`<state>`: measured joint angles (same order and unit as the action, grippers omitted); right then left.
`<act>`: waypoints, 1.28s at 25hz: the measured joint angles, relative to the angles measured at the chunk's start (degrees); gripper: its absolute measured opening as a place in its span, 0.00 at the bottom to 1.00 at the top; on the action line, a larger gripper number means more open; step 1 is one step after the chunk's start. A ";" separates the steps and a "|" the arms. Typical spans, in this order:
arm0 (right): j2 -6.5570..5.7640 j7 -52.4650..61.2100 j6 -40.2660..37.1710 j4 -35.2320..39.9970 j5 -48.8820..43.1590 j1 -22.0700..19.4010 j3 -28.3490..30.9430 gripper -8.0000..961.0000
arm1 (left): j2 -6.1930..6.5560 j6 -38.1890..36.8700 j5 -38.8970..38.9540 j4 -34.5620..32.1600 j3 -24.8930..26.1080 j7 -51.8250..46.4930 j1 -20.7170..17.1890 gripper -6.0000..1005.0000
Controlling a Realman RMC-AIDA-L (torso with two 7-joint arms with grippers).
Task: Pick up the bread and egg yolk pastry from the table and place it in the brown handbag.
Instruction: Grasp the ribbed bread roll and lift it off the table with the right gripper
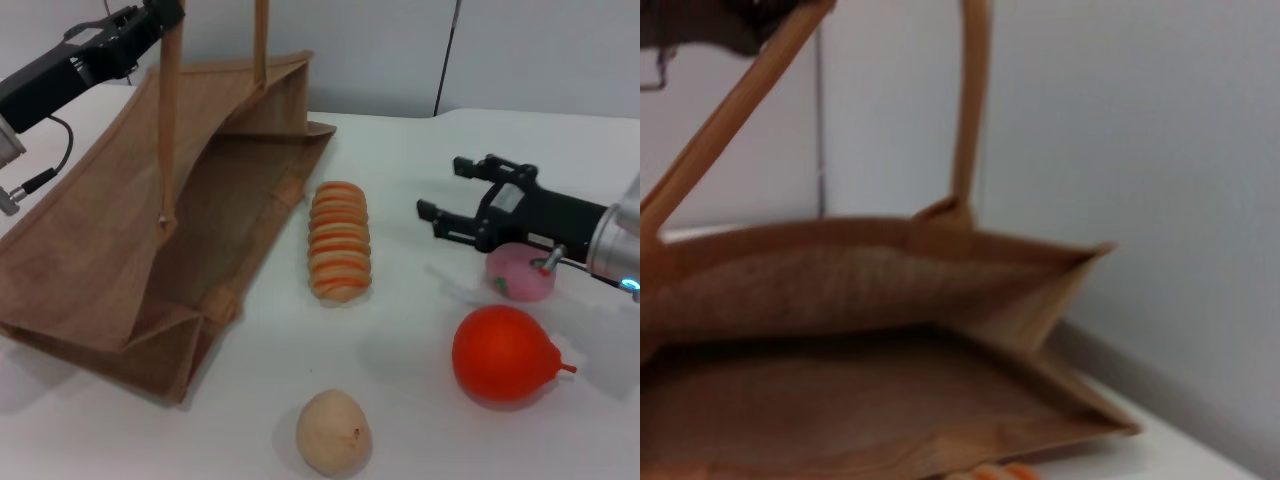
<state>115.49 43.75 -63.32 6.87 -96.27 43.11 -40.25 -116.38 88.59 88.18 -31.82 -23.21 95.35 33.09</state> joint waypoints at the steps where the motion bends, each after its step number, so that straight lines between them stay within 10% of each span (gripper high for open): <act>1: 0.05 1.02 0.42 -0.05 -1.49 0.65 0.00 0.83 | 0.00 0.22 0.05 0.00 0.00 0.11 0.11 0.11; 20: 0.95 13.01 15.29 -8.61 -20.65 15.54 -1.08 0.83 | -0.01 1.29 1.39 0.07 0.01 0.27 1.67 0.11; 32: 1.35 12.96 17.16 -10.19 -23.83 17.46 -1.16 0.83 | -0.05 1.32 1.39 0.71 0.01 0.37 2.60 0.11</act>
<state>116.84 56.71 -46.17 -3.31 -120.09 60.56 -41.42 -116.43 89.92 89.57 -31.11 -23.20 95.72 35.70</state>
